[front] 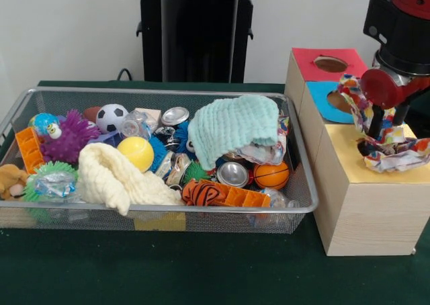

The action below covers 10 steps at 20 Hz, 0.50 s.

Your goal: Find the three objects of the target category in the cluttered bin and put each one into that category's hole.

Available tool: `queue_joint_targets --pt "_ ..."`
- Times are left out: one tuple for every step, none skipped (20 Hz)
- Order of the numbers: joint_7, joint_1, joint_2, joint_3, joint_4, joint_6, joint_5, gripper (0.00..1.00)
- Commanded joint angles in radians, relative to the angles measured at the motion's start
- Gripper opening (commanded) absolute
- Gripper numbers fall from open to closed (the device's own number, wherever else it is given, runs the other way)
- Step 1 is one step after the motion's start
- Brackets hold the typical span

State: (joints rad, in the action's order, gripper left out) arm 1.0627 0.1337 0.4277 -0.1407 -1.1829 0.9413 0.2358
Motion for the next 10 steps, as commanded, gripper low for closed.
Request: queue_joint_targets --pt "0.158 -0.041 -0.073 0.109 0.03 -0.136 -0.004 1.0" --pt "0.179 -0.041 -0.081 0.101 0.037 -0.143 -0.001 1.0" --pt "0.165 -0.047 -0.081 0.11 0.039 -0.165 -0.001 1.0" --pt "0.132 -0.05 -0.085 0.119 0.054 -0.164 -0.012 1.0" --pt "0.114 -0.053 -0.084 0.128 0.055 -0.166 -0.015 1.0" --pt "0.113 -0.054 -0.08 0.131 0.053 -0.164 -0.014 1.0" --pt "0.124 -0.054 -0.075 0.13 0.049 -0.156 -0.008 1.0" --pt "0.134 -0.053 -0.065 0.128 0.043 -0.145 -0.005 1.0" --pt "0.132 -0.053 -0.055 0.127 0.045 -0.129 -0.006 1.0" --pt "0.13 -0.05 -0.042 0.125 0.045 -0.108 -0.009 1.0"
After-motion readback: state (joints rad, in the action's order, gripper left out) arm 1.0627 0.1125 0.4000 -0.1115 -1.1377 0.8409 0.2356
